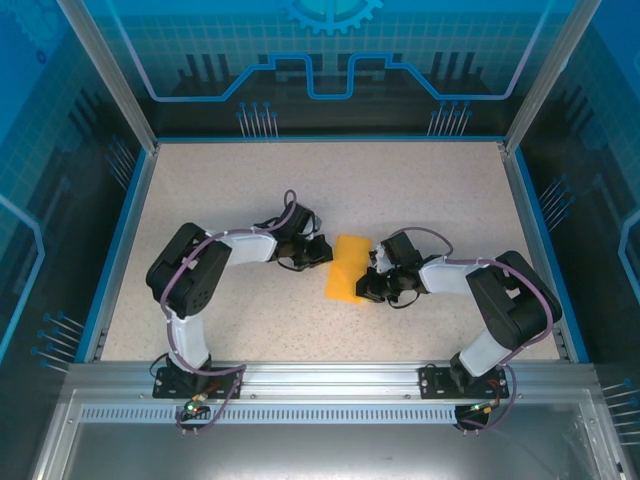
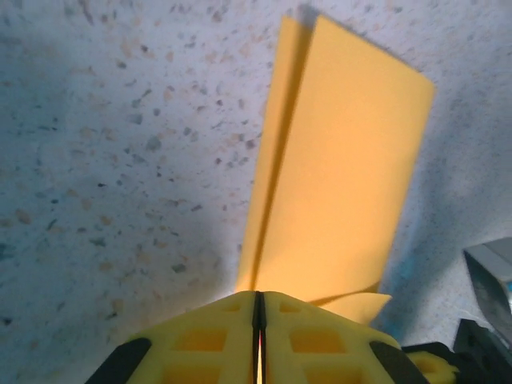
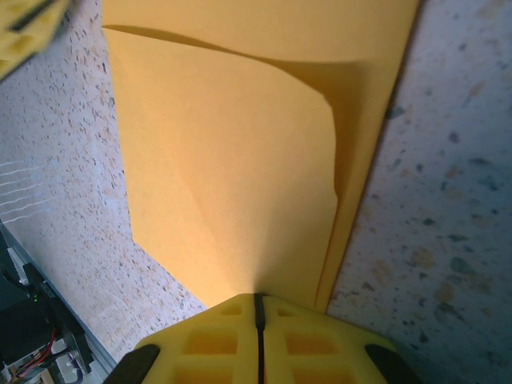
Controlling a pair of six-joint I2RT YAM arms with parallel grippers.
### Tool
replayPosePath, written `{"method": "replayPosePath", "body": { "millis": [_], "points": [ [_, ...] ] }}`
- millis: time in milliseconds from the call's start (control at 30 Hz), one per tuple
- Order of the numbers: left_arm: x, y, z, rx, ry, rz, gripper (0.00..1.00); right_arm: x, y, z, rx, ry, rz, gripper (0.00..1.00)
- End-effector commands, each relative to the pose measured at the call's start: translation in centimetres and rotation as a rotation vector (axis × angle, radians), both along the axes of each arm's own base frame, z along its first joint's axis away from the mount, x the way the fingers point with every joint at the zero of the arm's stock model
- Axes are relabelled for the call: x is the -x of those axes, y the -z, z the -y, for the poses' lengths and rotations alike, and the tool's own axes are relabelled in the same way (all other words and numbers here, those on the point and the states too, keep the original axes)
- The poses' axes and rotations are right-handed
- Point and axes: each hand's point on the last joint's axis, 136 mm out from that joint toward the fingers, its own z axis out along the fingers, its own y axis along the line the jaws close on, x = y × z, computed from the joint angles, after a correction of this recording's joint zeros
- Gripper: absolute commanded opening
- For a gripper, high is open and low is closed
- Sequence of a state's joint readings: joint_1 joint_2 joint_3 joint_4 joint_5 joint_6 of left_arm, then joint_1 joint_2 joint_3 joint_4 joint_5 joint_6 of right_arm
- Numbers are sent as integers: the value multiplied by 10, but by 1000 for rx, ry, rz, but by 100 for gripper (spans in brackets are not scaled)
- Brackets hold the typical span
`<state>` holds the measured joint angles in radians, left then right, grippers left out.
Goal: Fold a paper plane with a square sheet of paper (pick it up from the middle)
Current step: Fold the triangle a second time at the center of the table.
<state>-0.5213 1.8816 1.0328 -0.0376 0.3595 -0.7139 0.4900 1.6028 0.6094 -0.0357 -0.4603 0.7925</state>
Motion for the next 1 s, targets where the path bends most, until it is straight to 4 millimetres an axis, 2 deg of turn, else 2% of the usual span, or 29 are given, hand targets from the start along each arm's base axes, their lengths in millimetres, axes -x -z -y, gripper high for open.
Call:
{"method": "replayPosePath", "body": {
  "millis": [0, 133, 300, 467, 633, 833, 900, 967],
  "points": [
    [-1, -46, 11, 63, 44, 76, 13, 26, 27, 26, 125, 18, -114, 8],
    [17, -51, 32, 99, 124, 72, 13, 25, 26, 25, 120, 20, -112, 8],
    [29, -29, 43, 103, 159, 17, 12, 26, 25, 24, 118, 19, -112, 9],
    [30, -1, 40, 62, 147, -30, 11, 24, 21, 21, 98, 17, -99, 9],
    [32, 28, 26, -37, 120, -83, 8, 12, 0, 11, 42, 10, -45, 12],
    [37, 39, 17, -93, 124, -99, 7, -6, -38, -8, -46, -15, 45, 15],
    [38, 40, 17, -92, 127, -101, 7, -12, -44, -15, -63, -30, 57, 15],
    [37, 39, 18, -87, 126, -100, 7, -15, -43, -20, -59, -35, 50, 15]
  ]
}}
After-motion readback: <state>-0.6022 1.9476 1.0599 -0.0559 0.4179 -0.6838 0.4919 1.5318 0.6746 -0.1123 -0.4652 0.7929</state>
